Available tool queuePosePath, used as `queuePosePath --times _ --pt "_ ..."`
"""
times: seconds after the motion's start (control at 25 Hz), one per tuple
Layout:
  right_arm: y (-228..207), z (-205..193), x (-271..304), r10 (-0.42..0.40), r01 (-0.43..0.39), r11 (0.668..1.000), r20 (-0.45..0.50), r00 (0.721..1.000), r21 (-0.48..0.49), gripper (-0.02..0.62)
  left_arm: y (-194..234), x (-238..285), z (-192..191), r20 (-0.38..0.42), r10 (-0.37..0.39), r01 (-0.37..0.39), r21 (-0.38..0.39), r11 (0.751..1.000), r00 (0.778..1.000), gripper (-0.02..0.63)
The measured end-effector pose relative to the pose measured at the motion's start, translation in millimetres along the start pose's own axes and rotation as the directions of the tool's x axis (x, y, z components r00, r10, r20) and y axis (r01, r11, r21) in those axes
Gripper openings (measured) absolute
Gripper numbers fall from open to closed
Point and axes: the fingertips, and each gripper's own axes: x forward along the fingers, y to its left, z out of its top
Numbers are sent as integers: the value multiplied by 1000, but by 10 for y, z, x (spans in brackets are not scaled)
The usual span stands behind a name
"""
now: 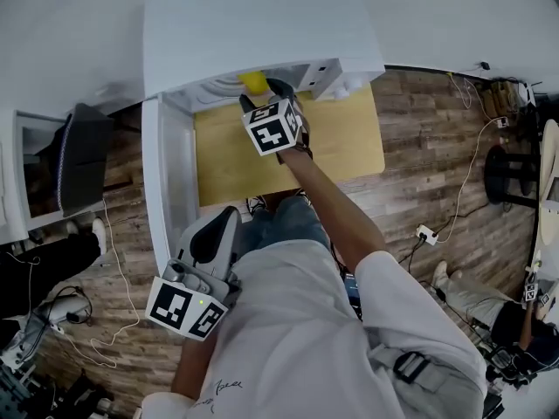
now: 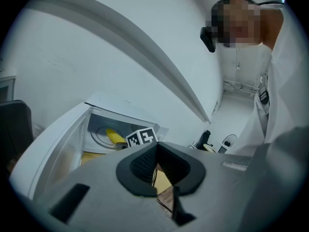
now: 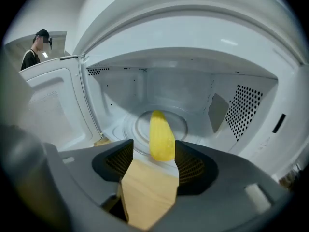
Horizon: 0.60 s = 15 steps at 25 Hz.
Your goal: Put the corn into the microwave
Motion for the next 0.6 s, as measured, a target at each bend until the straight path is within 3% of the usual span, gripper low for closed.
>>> queuePosePath --times 0.6 --pt "21 -55 -405 29 -31 994 20 999 104 267 75 -105 0 20 -4 4 5 1000 1000 -12"
